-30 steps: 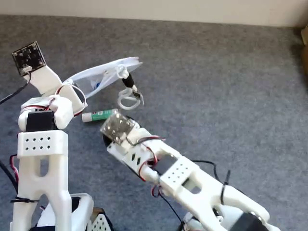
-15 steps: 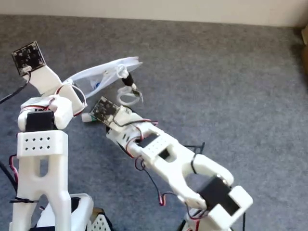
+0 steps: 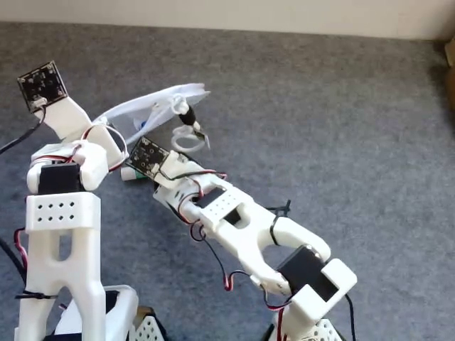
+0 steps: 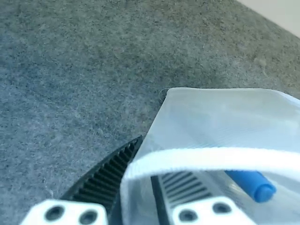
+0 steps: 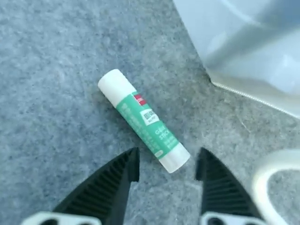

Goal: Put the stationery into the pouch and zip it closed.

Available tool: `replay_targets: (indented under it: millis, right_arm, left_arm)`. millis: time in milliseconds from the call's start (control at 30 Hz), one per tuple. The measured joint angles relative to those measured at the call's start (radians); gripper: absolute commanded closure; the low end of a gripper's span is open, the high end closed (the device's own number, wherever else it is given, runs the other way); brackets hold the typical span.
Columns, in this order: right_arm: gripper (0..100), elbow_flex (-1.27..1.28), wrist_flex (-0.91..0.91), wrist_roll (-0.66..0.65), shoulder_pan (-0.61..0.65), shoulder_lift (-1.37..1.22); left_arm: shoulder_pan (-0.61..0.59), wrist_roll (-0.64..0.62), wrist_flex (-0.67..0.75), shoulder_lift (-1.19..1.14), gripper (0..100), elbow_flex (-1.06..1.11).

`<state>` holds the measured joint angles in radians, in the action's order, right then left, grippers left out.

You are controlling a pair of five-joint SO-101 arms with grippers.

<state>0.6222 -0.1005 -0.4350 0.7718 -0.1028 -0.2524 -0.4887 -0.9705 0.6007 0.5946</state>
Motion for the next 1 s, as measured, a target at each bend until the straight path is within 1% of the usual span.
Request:
replay_targets:
  millis: [167,500,567,600,700,767,1000]
  right_arm:
    - [74.8,-0.084,-0.092,-0.003,0.0,-0.049]
    - [75.3,-0.192,-0.101,-0.003,-0.002,-0.203]
    - [79.2,-0.213,-0.101,-0.006,-0.002,-0.23]
    - [82.7,-0.218,-0.101,-0.017,-0.002,-0.239]
    - [94.6,-0.221,-0.101,-0.114,-0.002,-0.253]
    - [99.8,-0.226,-0.101,-0.178,-0.002,-0.255]
    - [98.8,-0.235,-0.101,-0.288,-0.015,-0.255]
  left_arm:
    - [-0.002,-0.002,0.0,-0.002,99,0.0]
    - [-0.02,-0.002,0.006,-0.003,99,0.0]
    - [-0.02,-0.002,0.006,-0.003,99,0.0]
    - [-0.021,-0.002,0.006,-0.003,99,0.0]
    - [-0.028,0.0,0.005,-0.003,99,0.0]
    - [-0.028,0.0,0.003,-0.003,99,0.0]
    - [-0.028,0.0,0.002,-0.003,99,0.0]
